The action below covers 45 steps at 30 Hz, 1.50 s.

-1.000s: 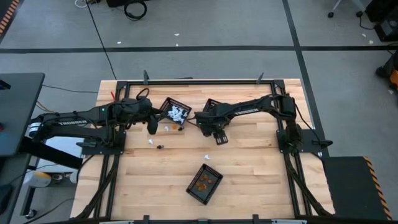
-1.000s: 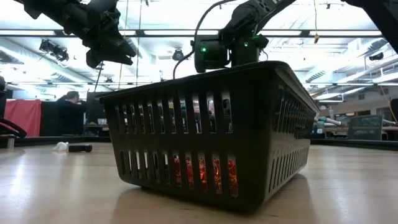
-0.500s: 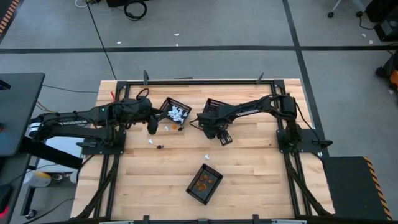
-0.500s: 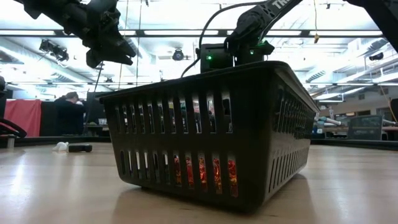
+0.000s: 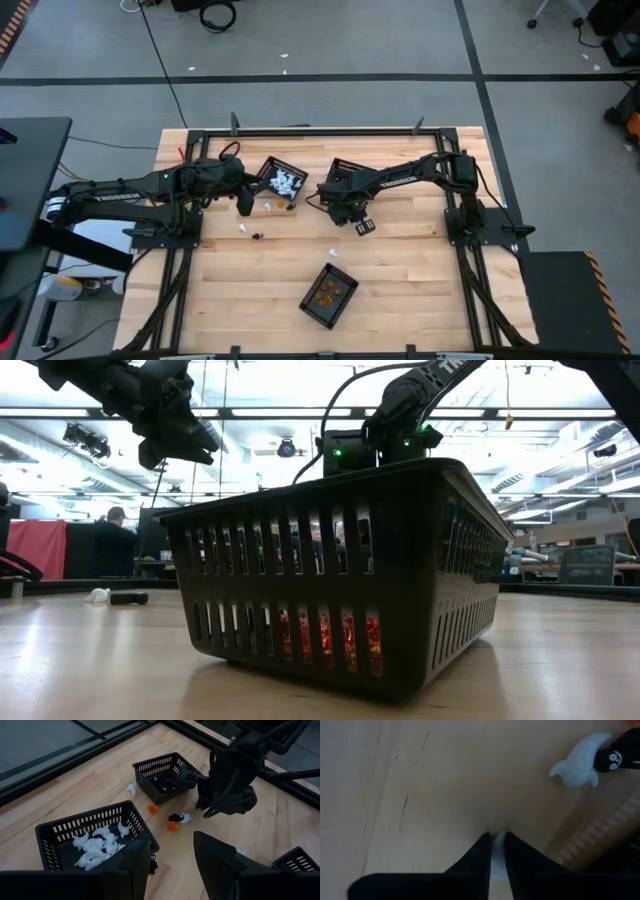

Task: Sort Halloween decoration
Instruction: Put the white ghost toy into the top left black basket

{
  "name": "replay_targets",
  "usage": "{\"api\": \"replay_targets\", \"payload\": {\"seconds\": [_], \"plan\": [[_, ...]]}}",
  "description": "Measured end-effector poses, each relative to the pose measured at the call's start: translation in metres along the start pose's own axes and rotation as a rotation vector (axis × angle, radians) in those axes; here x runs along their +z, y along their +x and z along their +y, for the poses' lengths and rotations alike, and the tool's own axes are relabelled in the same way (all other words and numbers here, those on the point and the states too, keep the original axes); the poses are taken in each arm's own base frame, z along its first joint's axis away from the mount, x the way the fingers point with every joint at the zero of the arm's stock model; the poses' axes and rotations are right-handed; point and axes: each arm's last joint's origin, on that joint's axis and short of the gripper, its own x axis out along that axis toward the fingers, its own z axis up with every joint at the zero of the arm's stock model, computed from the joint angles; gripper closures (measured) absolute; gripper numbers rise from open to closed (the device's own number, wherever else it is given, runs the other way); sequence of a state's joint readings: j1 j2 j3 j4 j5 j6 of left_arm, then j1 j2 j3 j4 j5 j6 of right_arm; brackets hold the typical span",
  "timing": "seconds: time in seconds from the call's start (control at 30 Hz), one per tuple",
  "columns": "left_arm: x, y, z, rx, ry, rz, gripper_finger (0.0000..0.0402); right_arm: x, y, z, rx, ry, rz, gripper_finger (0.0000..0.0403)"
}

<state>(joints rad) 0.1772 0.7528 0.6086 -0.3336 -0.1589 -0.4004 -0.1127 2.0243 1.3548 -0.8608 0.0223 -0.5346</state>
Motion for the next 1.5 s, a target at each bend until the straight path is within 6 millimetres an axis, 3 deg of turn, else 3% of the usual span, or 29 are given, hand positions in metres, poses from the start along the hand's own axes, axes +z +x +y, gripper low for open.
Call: {"api": "replay_targets", "payload": {"seconds": [0.6,1.0,1.1,1.23,1.5], "plan": [[0.000,0.000,0.000,-0.001,0.001,0.000,0.0241,0.001,-0.004,0.000,0.011,0.064,-0.018,0.0398],[0.000,0.000,0.000,0.004,0.003,-0.002,0.0241,0.021,-0.037,-0.011,0.015,0.096,-0.132,0.0399],[0.000,0.000,0.000,0.004,0.002,-0.002,0.0241,0.015,-0.036,-0.007,0.054,0.105,-0.064,0.0381],[0.000,0.000,0.000,0.004,0.002,-0.002,0.0241,0.007,-0.033,0.002,0.110,-0.013,0.018,0.0329],[0.000,0.000,0.000,0.004,0.001,-0.003,0.0241,0.010,-0.028,0.003,0.018,-0.226,0.035,0.0226]]}}
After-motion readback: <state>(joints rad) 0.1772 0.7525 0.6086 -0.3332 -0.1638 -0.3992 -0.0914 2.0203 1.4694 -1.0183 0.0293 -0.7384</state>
